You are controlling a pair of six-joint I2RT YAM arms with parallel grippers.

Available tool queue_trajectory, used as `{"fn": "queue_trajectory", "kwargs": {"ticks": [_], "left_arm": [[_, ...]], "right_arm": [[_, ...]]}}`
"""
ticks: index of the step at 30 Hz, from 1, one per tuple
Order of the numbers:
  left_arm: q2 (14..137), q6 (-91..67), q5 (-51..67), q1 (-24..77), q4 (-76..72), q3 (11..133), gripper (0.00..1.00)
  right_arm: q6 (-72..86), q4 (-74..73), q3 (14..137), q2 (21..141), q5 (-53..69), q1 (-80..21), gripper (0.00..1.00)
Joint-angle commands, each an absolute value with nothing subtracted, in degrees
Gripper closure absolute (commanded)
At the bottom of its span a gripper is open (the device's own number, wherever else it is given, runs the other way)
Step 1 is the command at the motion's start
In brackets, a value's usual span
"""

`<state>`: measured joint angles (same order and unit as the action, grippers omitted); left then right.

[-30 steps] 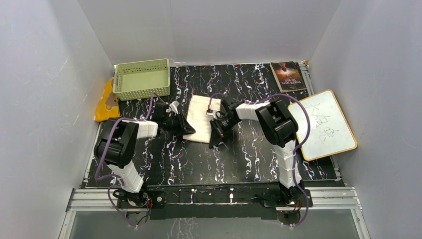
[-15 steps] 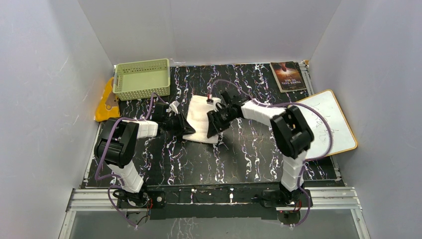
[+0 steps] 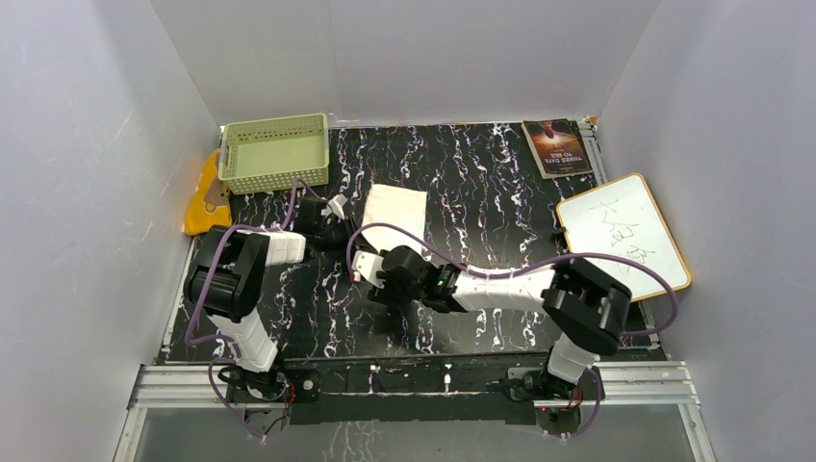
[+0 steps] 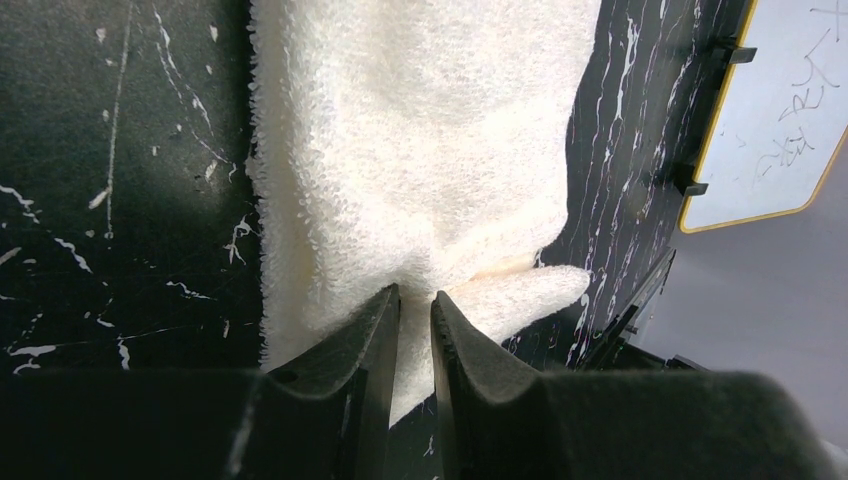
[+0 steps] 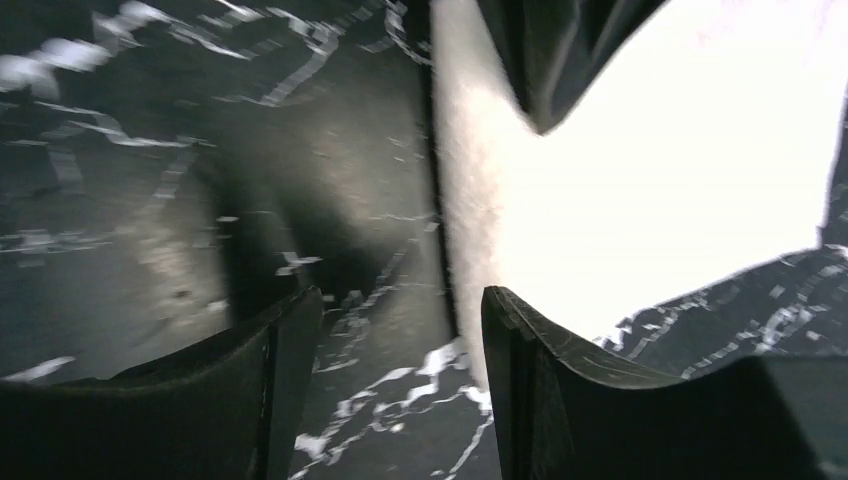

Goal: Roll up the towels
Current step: Roll the towel at the center of the board.

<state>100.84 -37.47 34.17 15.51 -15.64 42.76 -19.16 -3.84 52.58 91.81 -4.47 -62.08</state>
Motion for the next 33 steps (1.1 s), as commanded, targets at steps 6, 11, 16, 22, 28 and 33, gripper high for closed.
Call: {"fn": "queue_trajectory", "kwargs": {"ticks": [6, 11, 16, 22, 28, 33], "left_arm": [[104.8, -33.4, 27.9, 15.6, -6.8, 41.2, 0.80], [104.7, -33.1, 27.9, 15.6, -6.4, 41.2, 0.80], [105.0, -33.0, 28.7, 15.6, -6.6, 41.5, 0.80], [105.5, -32.8, 29.2, 15.6, -6.7, 41.5, 0.80], [104.6, -32.6, 29.1, 15.6, -5.2, 42.7, 0.80], [99.9, -34.9, 33.3, 10.8, -3.8, 44.5, 0.74]], "right_arm": [[-36.6, 6.1, 55.0, 100.3, -18.9, -62.5, 0.45], [-38.3, 6.5, 55.6, 104.7, -18.7, -62.6, 0.50], [-38.6, 6.3, 56.3, 108.2, -20.5, -62.3, 0.54], [-37.2, 4.6, 57.2, 110.3, -19.3, -60.9, 0.73], [-32.2, 0.3, 59.4, 110.2, -12.7, -58.7, 1.00], [-22.7, -3.8, 61.0, 105.9, 0.5, -54.8, 1.00]]}}
